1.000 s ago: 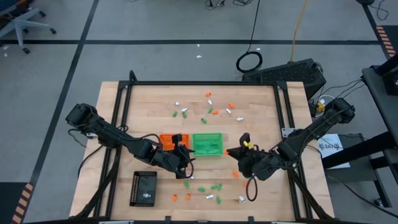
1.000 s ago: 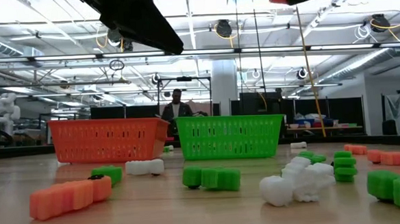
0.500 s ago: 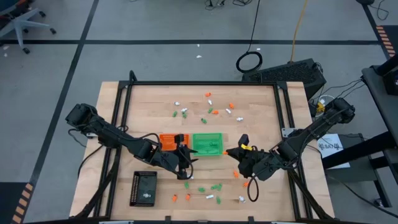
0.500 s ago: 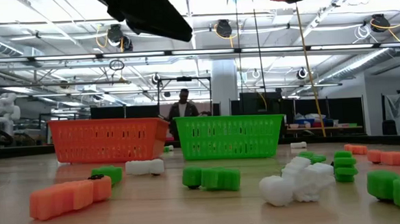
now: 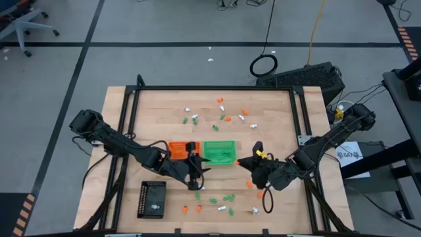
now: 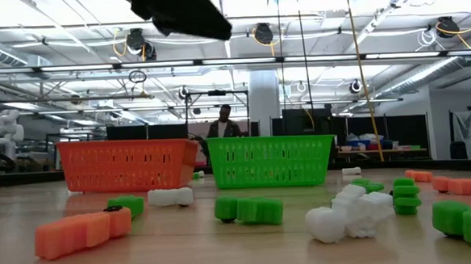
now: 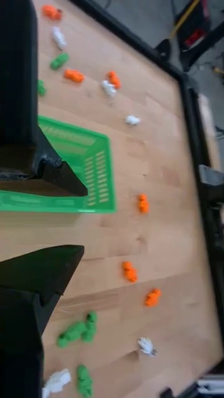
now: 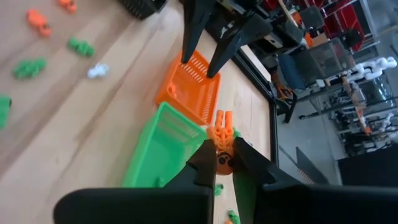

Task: Sort Halloween decoration
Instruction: Put the orange skeleton toy into the orange bin

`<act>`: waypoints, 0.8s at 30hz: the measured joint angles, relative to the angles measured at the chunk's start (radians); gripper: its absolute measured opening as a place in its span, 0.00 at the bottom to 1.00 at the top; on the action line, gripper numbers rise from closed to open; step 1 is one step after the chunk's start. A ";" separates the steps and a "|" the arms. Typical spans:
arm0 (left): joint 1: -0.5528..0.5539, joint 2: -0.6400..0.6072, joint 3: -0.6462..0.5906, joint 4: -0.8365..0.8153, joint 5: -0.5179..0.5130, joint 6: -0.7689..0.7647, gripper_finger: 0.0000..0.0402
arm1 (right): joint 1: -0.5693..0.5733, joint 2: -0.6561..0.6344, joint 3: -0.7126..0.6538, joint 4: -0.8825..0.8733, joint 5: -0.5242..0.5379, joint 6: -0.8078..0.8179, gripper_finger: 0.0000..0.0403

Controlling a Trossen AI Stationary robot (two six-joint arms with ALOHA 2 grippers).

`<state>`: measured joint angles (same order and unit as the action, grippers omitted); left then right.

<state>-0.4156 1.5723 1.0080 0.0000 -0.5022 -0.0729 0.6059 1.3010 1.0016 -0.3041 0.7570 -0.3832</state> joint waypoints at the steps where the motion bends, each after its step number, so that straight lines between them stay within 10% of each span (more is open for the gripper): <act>1: 0.000 0.000 0.000 0.018 0.000 0.014 0.34 | -0.004 0.002 0.000 0.013 0.000 0.007 0.03; 24: -0.001 0.000 0.000 0.192 -0.029 0.265 0.34 | -0.168 0.204 0.001 0.387 -0.186 0.078 0.03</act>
<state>-0.4169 1.5723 1.0080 0.1918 -0.5312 0.1925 0.4375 1.5046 1.0023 0.0830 0.5706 -0.3047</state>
